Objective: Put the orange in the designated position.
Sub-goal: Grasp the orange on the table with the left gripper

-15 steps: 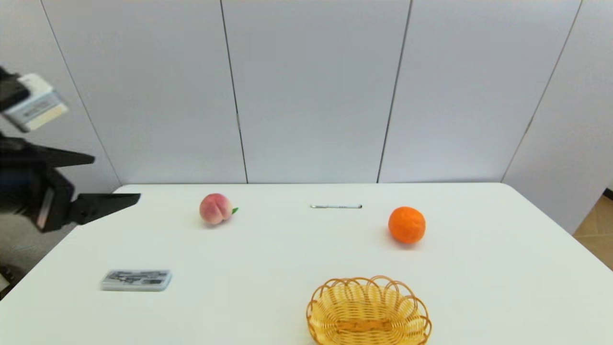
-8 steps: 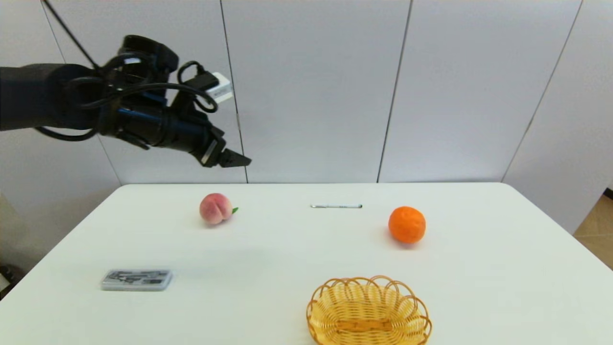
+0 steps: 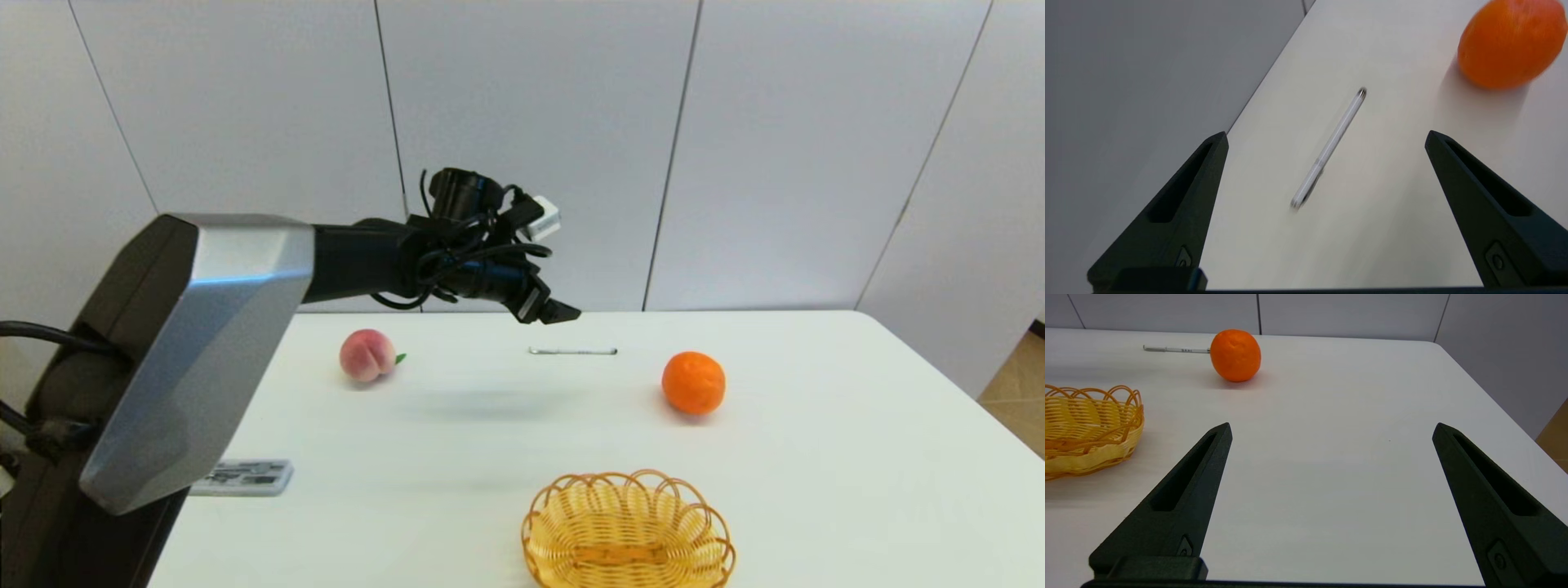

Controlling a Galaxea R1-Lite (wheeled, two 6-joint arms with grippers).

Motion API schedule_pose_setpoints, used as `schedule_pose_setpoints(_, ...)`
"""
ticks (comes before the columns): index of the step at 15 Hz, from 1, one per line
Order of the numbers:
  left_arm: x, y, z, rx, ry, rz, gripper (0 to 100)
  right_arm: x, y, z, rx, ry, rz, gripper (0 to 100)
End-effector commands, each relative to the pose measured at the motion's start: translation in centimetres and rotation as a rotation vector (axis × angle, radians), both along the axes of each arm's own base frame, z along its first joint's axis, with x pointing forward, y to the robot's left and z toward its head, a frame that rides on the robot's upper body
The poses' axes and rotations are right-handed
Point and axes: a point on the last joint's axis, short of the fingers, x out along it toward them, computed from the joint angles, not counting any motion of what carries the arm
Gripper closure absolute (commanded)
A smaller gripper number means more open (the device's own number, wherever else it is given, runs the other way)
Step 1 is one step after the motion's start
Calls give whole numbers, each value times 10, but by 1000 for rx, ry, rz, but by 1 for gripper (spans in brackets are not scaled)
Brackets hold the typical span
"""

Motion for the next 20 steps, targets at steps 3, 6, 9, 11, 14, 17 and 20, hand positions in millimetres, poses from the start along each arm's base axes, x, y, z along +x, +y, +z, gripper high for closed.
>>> schedule_pose_setpoints(3,-9,-74,-37,-190,-63,-87,0,0,0,0,0,1,1,0)
schedule_pose_setpoints(6,-17,-97,-43,-288,-87,-115,0,0,0,0,0,1,1,0)
schedule_pose_setpoints(9,-21,-108,-52,-323,-108,-135,0,0,0,0,0,1,1,0)
schedule_pose_setpoints(11,-24,-114,-53,-344,-121,-147,0,0,0,0,0,1,1,0)
schedule_pose_setpoints(14,-32,-123,-59,-331,-90,-166,0,0,0,0,0,1,1,0)
schedule_pose_setpoints(17,-38,-128,-60,-313,-70,-180,0,0,0,0,0,1,1,0)
schedule_pose_setpoints(20,-44,-131,-61,-278,-32,-187,0,0,0,0,0,1,1,0)
